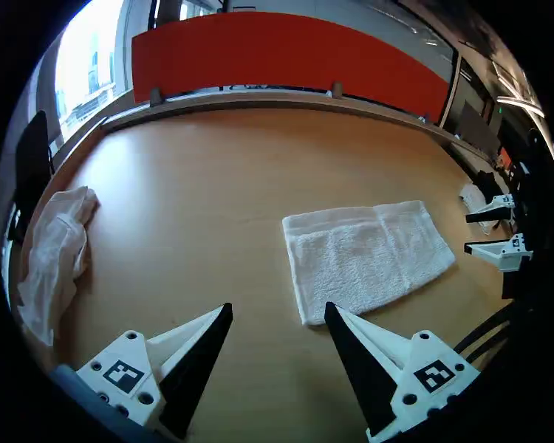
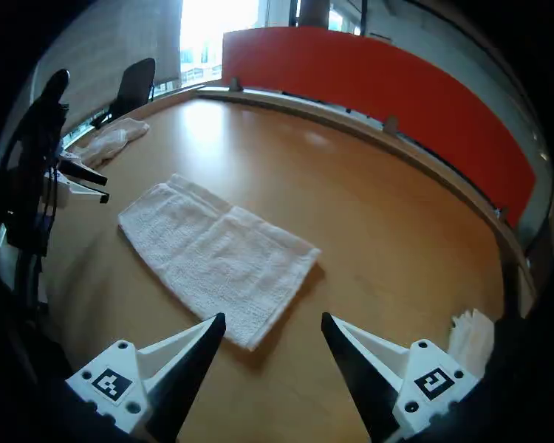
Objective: Fold towel
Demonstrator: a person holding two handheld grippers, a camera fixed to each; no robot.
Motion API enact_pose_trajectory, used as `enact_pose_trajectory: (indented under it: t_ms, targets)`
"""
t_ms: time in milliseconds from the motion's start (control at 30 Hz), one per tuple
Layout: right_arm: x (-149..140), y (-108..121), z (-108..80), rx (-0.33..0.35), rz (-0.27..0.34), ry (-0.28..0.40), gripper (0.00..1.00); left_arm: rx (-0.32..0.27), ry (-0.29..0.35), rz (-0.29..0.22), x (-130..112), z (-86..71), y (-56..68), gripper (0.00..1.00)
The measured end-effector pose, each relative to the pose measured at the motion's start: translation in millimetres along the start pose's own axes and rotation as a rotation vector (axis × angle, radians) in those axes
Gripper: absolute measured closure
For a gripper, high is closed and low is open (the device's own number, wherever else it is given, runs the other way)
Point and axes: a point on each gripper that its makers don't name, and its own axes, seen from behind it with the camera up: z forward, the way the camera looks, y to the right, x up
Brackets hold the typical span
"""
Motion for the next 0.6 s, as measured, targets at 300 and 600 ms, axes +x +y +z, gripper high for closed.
enact_pose_trajectory:
  t_ms: [300,600]
  targets:
    - [6.0,-5.8,6.4,0.028,-0.029,0.003,0.00,0.038,0.010,-0.020,-3.7,-10.8,-12.5,0.07]
    - [-1.6,-10.4,10.5,0.054,-0.052,-0.021,0.00,0.062,0.011,-0.030,-6.9,-18.7,-20.8,0.08]
